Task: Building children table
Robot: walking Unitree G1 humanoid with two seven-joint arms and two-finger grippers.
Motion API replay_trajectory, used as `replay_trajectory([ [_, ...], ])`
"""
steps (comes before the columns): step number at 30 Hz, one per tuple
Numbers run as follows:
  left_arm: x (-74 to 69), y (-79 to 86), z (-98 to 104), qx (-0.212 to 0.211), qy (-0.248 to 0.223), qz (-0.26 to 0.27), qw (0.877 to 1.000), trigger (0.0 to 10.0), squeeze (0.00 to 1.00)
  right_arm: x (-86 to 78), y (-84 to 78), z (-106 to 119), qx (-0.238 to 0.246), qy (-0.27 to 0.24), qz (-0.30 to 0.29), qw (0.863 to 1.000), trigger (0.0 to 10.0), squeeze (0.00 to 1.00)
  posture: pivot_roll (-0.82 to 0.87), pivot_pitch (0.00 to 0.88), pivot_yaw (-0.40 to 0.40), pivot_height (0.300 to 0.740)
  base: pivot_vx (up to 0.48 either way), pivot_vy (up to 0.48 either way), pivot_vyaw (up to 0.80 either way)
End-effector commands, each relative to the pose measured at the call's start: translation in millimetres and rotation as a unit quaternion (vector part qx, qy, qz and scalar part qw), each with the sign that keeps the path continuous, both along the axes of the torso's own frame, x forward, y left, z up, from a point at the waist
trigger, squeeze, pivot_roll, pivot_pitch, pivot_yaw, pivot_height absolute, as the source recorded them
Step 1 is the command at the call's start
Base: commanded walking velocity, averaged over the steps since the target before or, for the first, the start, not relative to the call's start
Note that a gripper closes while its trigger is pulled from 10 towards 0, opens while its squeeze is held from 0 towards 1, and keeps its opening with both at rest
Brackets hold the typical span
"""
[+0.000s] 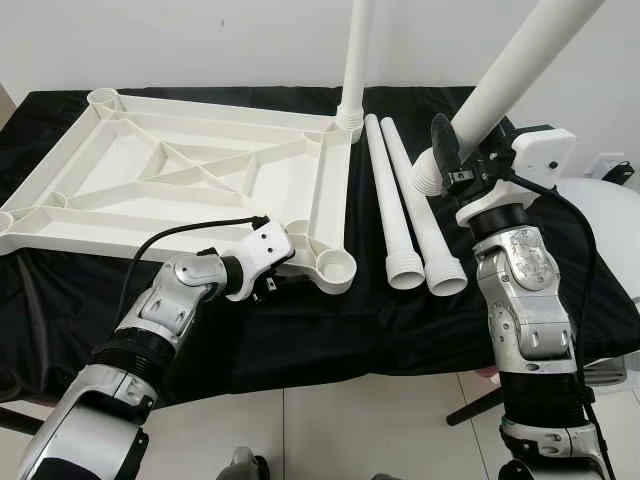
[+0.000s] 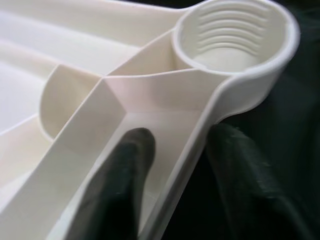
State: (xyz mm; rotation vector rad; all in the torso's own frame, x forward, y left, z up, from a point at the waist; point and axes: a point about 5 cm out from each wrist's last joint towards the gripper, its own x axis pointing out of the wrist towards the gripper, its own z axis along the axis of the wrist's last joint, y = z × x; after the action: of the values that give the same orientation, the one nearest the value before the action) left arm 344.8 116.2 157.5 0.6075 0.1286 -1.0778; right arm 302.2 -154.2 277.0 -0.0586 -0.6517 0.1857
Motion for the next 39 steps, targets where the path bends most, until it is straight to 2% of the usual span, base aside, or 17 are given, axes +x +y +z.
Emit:
replay_trajectory([
  [1,-4.9,1.2,-15.9,0.008,0.039,-0.003,0.999,0.0,0.00,-3.7,0.1,2.9,-0.003,-0.008,-0.004,1.000,10.0,0.00,-0.03,0.161,0.029,0.740,0.000,0.000,0.00],
  [14,-5.3,2.4,-18.5,0.002,0.040,0.000,0.999,0.0,0.00,-5.6,2.6,2.2,-0.001,-0.002,0.003,1.000,10.0,0.00,-0.03,0.163,0.029,0.740,0.000,0.000,0.00],
  [19,-2.9,8.8,-19.3,-0.004,0.041,0.022,0.999,0.0,0.00,-6.1,4.7,-0.1,0.008,0.010,0.023,1.000,10.0,0.00,-0.03,0.163,0.029,0.740,0.000,0.000,0.00],
  [21,3.5,20.6,-15.9,-0.006,0.026,0.060,0.998,0.0,0.00,-6.5,3.7,-3.6,0.014,0.028,0.044,0.999,10.0,0.00,-0.03,0.164,0.031,0.740,0.000,0.000,0.00],
  [23,4.6,22.6,-15.1,-0.006,0.024,0.066,0.997,0.0,0.00,-6.5,3.6,-4.4,0.014,0.032,0.049,0.998,10.0,0.00,-0.03,0.164,0.031,0.740,0.000,0.000,0.00],
  [24,5.5,24.1,-14.4,-0.006,0.022,0.073,0.997,1.8,0.00,-6.4,4.2,-7.2,0.021,0.045,0.067,0.997,10.0,0.00,-0.03,0.164,0.030,0.740,0.000,0.000,0.00],
  [25,5.8,25.0,-14.3,-0.007,0.025,0.078,0.997,10.0,0.00,-7.0,3.1,-10.0,0.023,0.056,0.083,0.995,10.0,0.00,-0.03,0.166,0.032,0.740,0.000,0.000,0.00],
  [28,5.0,25.7,-13.7,-0.005,0.025,0.079,0.997,10.0,0.00,-8.0,0.4,-13.6,0.025,0.070,0.102,0.992,10.0,0.00,-0.03,0.168,0.034,0.740,0.000,0.000,0.00],
  [34,-2.0,25.4,-12.6,-0.004,0.022,0.065,0.998,10.0,0.00,-10.2,-9.3,-20.0,-0.015,0.096,0.138,0.986,10.0,0.00,-0.03,0.174,0.032,0.740,0.000,0.000,0.00],
  [36,-10.6,17.6,-10.9,-0.008,0.018,0.034,0.999,10.0,0.00,-9.8,-15.3,-19.4,-0.040,0.101,0.151,0.982,10.0,0.00,-0.03,0.182,0.025,0.740,0.000,0.000,0.00],
  [39,-14.3,11.8,-9.0,-0.017,0.017,0.022,0.999,10.0,0.00,-8.3,-17.5,-18.3,-0.057,0.104,0.165,0.979,10.0,0.00,-0.03,0.179,0.019,0.740,0.000,0.000,0.00],
])
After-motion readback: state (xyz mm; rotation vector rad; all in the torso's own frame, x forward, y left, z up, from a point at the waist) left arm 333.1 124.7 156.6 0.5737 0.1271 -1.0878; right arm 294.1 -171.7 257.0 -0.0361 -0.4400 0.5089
